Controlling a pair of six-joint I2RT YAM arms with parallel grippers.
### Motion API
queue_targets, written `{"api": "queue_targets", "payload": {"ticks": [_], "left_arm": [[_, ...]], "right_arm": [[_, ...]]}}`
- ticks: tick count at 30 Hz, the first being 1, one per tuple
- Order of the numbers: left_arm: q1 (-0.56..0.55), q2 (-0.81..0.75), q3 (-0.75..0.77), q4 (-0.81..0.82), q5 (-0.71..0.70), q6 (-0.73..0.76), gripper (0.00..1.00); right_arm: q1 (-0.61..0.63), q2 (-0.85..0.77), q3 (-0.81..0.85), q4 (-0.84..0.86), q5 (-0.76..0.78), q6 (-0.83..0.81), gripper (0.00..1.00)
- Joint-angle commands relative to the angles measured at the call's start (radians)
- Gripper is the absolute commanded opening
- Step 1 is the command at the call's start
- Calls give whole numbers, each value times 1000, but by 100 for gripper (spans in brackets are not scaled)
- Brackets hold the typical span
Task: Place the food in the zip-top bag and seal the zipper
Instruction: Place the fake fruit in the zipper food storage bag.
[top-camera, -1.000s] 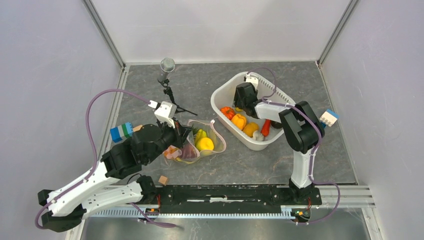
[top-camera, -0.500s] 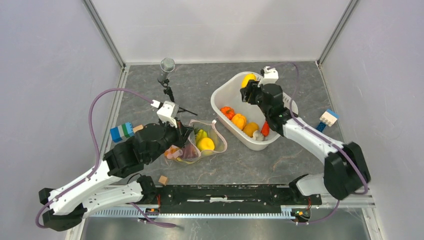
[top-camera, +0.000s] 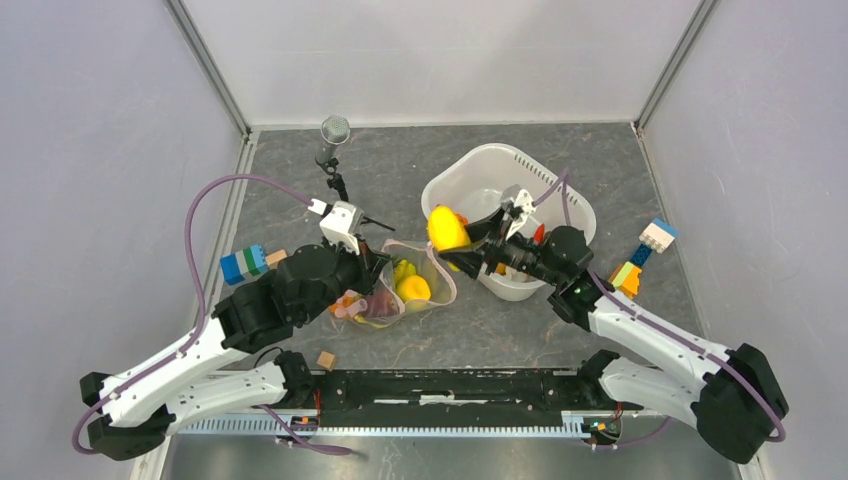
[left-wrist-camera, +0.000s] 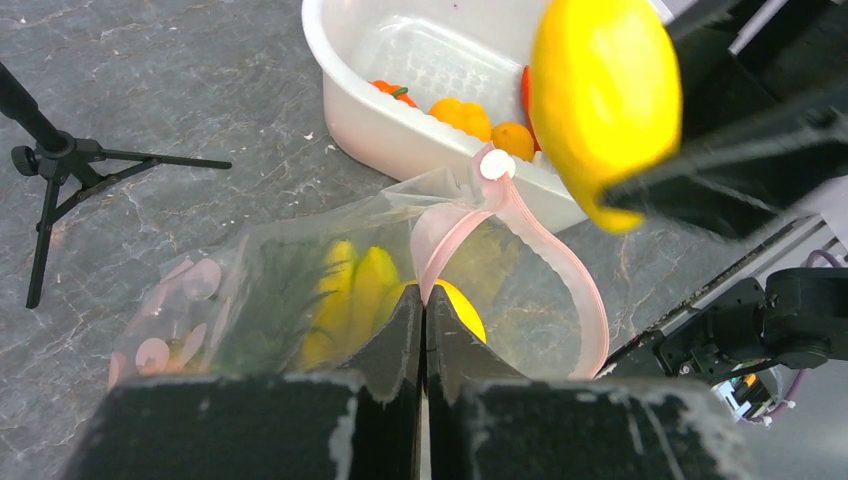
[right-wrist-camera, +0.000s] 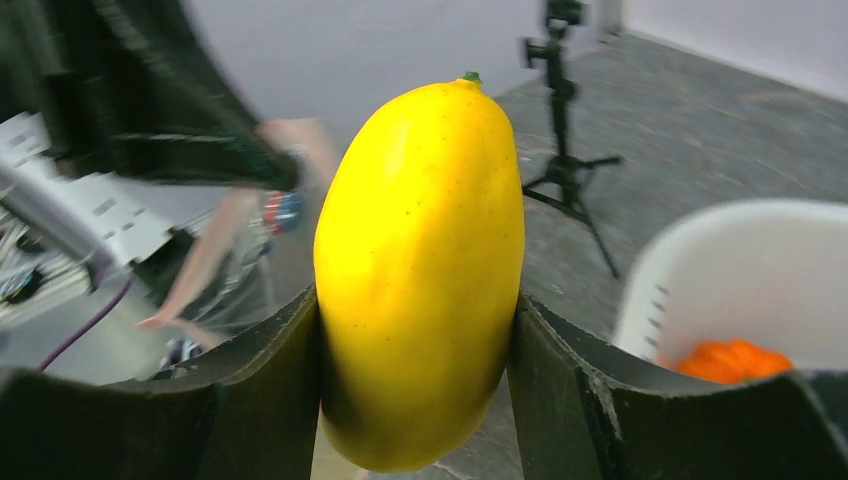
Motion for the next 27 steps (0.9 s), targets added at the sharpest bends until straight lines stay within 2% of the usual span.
{"api": "queue_targets", "payload": {"ticks": [1,4,8,12,21,27], "left_arm": [[4,-1,15,51,13,-9,3],[4,-8,14,49,11,-8,3],[4,-5,18,49,12,-8,3],[5,1,19,52,13,-6,3],[4,-17,31,43,-4,-5,3],[5,-23,31,35,-18,-9,3]], "right_arm": [[84,-26,30,50,-112,-87,36],[137,-8,56,8,-124,-131,36],[206,64,169,-193,-74,-250,38],[261,119,247,-318,3,-336,40],[310,194,329,-502,174,-440,43],[312,146,308,-539,150,-491,44]]}}
